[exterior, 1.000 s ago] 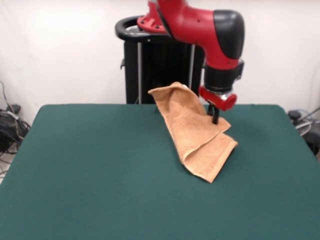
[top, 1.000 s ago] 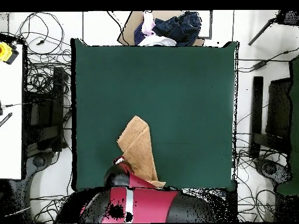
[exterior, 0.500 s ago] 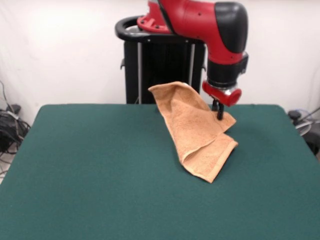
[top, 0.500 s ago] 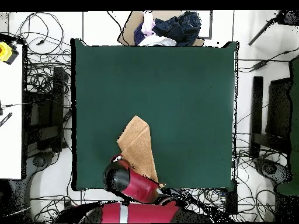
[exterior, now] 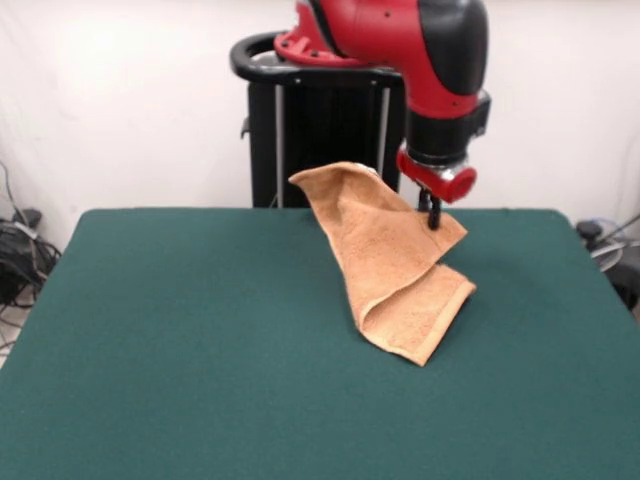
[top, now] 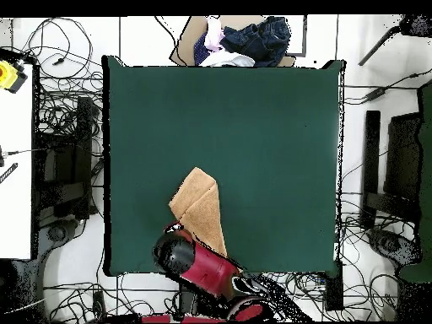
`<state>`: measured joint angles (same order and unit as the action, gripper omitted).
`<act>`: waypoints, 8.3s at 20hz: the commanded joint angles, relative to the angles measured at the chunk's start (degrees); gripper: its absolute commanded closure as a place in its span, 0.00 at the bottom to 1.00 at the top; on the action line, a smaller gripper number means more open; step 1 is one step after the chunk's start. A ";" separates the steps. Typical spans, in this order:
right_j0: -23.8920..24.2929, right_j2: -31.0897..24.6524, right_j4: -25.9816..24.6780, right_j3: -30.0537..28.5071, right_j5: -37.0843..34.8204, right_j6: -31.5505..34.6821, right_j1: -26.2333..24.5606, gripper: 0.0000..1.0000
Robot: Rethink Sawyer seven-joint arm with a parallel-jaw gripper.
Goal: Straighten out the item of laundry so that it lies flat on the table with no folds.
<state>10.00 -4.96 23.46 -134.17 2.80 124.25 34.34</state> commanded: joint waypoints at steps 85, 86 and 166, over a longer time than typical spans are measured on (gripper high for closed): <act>24.44 4.52 -31.94 30.51 -55.67 -12.38 25.91 1.00; 24.63 4.33 -32.02 30.70 -55.34 -12.31 25.88 1.00; -5.30 11.51 -3.69 21.23 -23.11 26.32 8.72 1.00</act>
<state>9.12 4.86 13.46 -108.13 -25.00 128.13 48.95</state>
